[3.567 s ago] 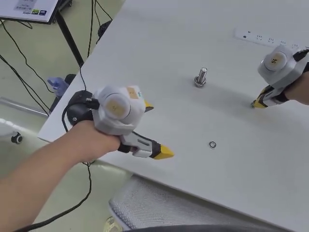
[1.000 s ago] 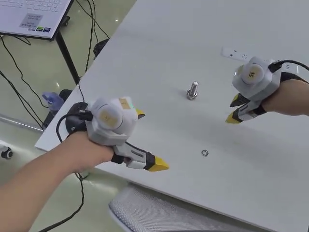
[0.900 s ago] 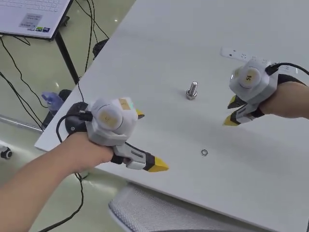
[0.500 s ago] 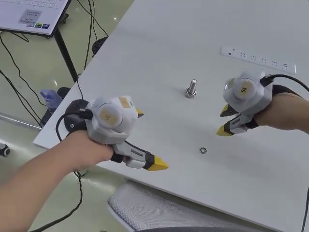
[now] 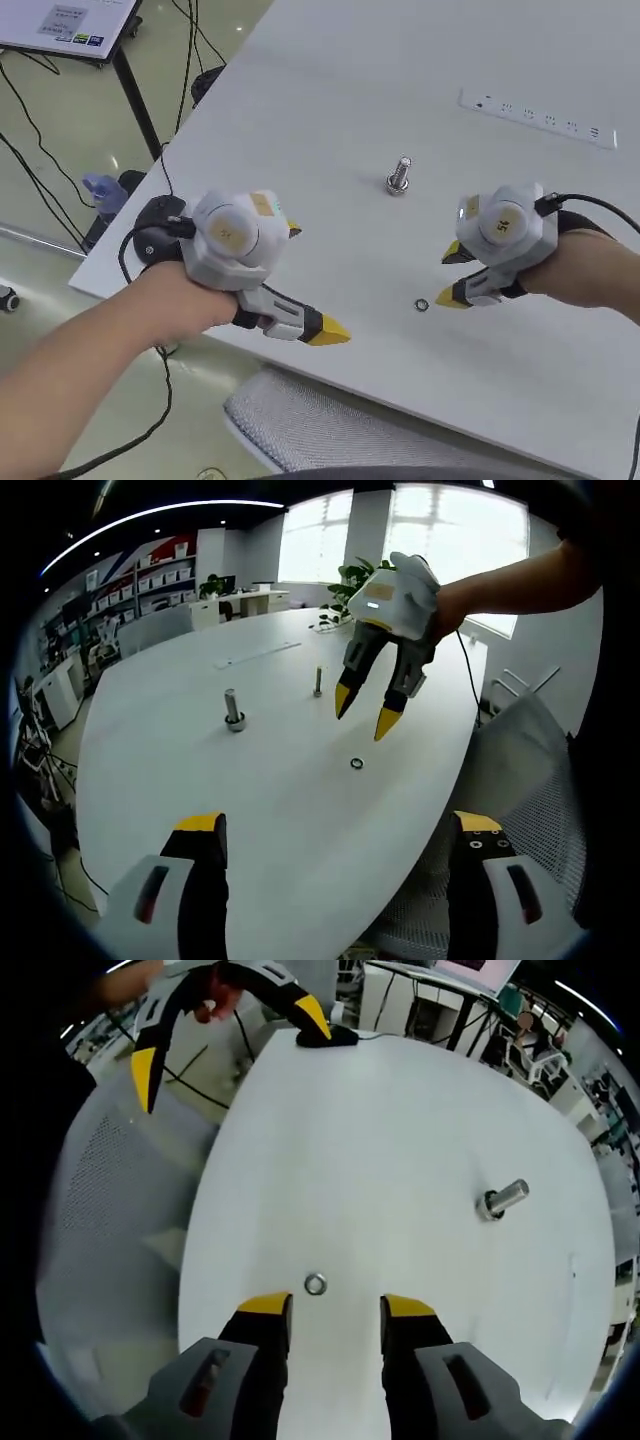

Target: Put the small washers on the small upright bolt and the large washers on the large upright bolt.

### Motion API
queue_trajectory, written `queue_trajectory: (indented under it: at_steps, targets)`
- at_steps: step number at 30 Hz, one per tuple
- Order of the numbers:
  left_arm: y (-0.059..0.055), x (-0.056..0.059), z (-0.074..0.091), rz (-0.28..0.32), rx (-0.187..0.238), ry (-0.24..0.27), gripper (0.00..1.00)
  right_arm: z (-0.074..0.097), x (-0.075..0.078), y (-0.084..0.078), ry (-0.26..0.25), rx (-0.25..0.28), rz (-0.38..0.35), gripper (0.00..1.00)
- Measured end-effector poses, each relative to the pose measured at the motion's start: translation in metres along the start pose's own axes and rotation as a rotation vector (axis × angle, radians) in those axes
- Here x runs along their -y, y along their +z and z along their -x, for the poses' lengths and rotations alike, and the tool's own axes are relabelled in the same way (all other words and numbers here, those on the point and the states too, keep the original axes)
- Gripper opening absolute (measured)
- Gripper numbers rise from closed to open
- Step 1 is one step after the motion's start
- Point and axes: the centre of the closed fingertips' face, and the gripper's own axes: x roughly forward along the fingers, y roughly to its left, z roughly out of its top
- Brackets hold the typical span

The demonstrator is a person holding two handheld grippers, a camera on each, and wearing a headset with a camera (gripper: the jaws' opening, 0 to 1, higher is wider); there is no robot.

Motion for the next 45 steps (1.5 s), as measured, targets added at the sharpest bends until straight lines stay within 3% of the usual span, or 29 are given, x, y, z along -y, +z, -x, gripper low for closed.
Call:
queue_trajectory:
  at_steps: [5,9,20,36,40,45]
  targets:
    - [0.004,0.001,0.001,-0.003,0.012,0.0,0.91,-0.016,-0.007,-0.005,0.019,-0.005,0.007,0.36]
    - [0.005,0.001,0.0,-0.002,0.011,-0.003,0.9,-0.025,-0.008,-0.005,0.007,0.012,0.016,0.34]
    - [0.004,0.001,-0.003,-0.003,0.006,-0.013,0.88,-0.05,-0.011,-0.015,0.023,-0.011,0.02,0.27]
    - [0.001,0.0,0.0,0.002,0.007,-0.011,0.85,-0.05,-0.011,-0.013,0.024,-0.034,-0.011,0.21]
    - [0.0,0.001,0.001,0.008,0.01,-0.007,0.85,-0.051,-0.011,-0.013,0.017,-0.049,-0.002,0.15]
    - [0.002,0.001,0.003,0.001,0.004,-0.008,0.83,-0.052,-0.01,-0.013,0.024,-0.074,0.015,0.14]
